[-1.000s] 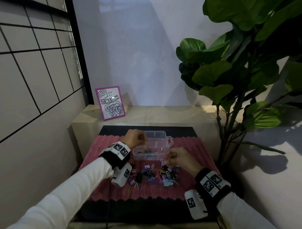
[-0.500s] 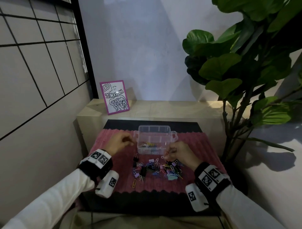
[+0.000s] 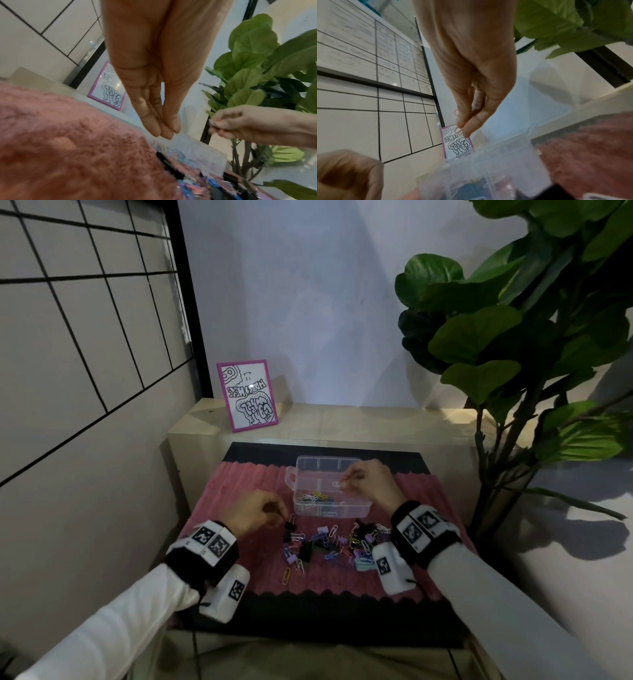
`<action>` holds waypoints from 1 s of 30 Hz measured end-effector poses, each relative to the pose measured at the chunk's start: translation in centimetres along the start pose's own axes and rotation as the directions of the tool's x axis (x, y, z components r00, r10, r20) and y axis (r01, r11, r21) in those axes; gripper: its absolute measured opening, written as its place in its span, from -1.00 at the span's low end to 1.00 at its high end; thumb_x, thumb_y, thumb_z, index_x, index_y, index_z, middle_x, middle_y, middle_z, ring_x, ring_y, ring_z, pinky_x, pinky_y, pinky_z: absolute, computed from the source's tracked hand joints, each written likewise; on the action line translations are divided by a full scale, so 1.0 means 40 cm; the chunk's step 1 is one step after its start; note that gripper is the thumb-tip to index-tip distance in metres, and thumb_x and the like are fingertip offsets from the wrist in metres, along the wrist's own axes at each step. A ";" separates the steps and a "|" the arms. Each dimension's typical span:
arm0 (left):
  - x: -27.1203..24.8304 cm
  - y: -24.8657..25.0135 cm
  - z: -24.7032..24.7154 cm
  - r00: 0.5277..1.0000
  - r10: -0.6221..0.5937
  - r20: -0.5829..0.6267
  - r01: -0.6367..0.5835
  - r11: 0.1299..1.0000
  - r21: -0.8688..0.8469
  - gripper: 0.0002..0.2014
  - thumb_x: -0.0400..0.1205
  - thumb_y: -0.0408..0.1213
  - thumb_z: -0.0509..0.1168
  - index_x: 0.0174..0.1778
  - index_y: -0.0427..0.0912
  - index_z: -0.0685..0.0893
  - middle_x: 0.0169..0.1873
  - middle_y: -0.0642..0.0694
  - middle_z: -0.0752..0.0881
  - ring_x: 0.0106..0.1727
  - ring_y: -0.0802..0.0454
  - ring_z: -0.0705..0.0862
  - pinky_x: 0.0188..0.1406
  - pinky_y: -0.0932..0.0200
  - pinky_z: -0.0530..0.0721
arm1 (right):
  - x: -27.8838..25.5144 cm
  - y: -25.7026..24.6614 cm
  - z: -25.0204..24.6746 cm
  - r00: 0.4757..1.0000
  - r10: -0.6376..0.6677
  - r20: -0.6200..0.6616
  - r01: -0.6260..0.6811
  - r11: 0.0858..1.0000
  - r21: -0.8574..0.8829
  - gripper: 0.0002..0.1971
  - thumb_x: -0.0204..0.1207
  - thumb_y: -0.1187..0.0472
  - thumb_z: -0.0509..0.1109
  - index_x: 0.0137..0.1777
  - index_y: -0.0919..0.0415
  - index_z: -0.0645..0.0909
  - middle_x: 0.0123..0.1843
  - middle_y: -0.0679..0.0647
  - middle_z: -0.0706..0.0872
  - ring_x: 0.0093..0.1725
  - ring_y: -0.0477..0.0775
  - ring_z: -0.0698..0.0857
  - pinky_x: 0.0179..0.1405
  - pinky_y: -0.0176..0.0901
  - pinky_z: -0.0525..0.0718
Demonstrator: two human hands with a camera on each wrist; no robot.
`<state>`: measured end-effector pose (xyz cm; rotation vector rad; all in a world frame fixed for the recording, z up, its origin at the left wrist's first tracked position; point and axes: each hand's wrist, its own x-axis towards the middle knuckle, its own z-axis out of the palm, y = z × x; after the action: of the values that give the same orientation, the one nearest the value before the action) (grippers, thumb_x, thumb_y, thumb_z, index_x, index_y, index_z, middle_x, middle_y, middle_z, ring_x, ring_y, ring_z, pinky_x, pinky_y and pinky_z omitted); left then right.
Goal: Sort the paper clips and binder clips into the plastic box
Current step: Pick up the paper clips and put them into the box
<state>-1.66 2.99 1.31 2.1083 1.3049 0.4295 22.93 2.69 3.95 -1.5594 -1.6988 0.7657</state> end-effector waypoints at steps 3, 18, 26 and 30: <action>-0.018 0.033 0.015 0.998 0.044 0.043 -0.046 0.998 0.040 -0.86 0.50 -0.48 0.34 -0.12 -0.22 0.75 -0.32 0.10 0.72 -0.39 0.53 0.64 -0.36 0.61 0.57 | 0.038 -0.022 0.030 0.998 0.066 0.009 -0.066 0.997 0.050 -0.85 0.43 0.44 0.43 -0.02 0.44 0.68 -0.02 0.36 0.78 -0.14 0.16 0.78 -0.16 -0.28 0.78; -0.008 0.048 0.081 0.963 0.083 0.255 -0.194 0.871 0.451 -0.64 0.52 -0.33 0.31 0.25 -0.09 0.57 0.34 -0.03 0.54 0.26 -0.06 0.59 0.23 -0.04 0.61 | -0.135 -0.039 0.053 0.922 -0.198 0.332 0.321 0.871 -0.372 -0.85 0.55 0.36 0.28 0.00 0.27 0.68 0.02 0.14 0.76 -0.08 -0.06 0.67 -0.22 -0.52 0.50; 0.024 0.034 0.068 0.956 0.055 0.287 -0.162 0.918 0.363 -0.76 0.46 -0.32 0.39 0.04 -0.24 0.67 -0.07 -0.12 0.75 -0.10 0.04 0.69 -0.14 0.36 0.56 | -0.189 0.009 0.077 0.869 -0.037 0.493 0.336 0.776 -0.534 -0.66 0.40 0.22 0.48 0.16 0.26 0.60 0.14 0.15 0.66 0.12 0.10 0.62 0.01 -0.07 0.60; 0.021 0.023 0.037 0.975 0.041 0.218 -0.068 0.991 0.118 -0.85 0.40 -0.32 0.47 -0.12 -0.16 0.75 -0.37 0.17 0.68 -0.35 0.29 0.62 -0.31 0.49 0.55 | -0.192 0.018 0.094 0.874 -0.067 0.480 0.363 0.748 -0.556 -0.74 0.40 0.21 0.47 0.07 0.21 0.58 0.10 0.12 0.65 0.09 0.11 0.61 -0.10 -0.07 0.52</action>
<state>0.18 2.95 0.75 2.2275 1.1773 0.1397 20.55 -4.77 0.41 -1.6287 -2.6369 0.4407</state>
